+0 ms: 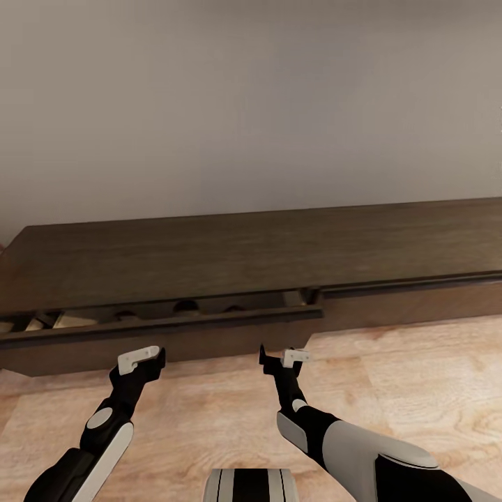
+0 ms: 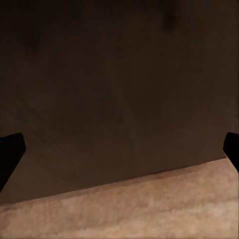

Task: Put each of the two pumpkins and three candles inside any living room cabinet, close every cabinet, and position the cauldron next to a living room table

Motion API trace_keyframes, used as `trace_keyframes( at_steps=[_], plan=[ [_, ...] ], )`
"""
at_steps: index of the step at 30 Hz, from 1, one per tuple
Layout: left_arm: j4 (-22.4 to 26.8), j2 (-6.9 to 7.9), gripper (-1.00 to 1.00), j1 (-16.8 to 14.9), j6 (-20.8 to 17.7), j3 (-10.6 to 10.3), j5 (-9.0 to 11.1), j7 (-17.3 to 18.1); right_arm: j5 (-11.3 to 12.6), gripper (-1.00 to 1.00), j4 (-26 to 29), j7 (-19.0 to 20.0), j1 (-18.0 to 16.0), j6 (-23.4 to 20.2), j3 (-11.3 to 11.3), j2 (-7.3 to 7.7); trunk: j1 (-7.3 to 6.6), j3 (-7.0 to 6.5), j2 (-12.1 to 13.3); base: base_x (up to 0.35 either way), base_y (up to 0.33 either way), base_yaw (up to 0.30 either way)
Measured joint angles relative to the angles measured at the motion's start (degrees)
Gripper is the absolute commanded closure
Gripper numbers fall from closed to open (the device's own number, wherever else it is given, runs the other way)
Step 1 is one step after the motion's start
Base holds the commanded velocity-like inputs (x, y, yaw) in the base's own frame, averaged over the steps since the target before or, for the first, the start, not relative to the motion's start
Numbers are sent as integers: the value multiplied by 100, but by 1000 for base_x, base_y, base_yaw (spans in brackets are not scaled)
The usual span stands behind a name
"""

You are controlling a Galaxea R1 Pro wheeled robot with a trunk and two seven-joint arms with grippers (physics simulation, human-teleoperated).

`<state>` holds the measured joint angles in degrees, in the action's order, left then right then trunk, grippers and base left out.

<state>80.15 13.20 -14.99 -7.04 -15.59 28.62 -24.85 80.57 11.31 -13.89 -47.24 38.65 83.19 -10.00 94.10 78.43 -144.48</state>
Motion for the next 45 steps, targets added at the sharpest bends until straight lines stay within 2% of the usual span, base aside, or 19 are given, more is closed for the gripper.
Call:
trace_keyframes(
  at_steps=[32, 45],
  plan=[
    [2, 0, -100, 0, -1, 6, -1, -9, -32, -100, 2, -11, 5, -9, 30, 0, 0, 1, 0, 134, 0, 0],
    [61, 0, -100, 0, -6, 10, -1, -9, -2, -100, -2, 0, 0, -4, 0, 0, 4, 0, 0, -259, 0, 0]
  ],
)
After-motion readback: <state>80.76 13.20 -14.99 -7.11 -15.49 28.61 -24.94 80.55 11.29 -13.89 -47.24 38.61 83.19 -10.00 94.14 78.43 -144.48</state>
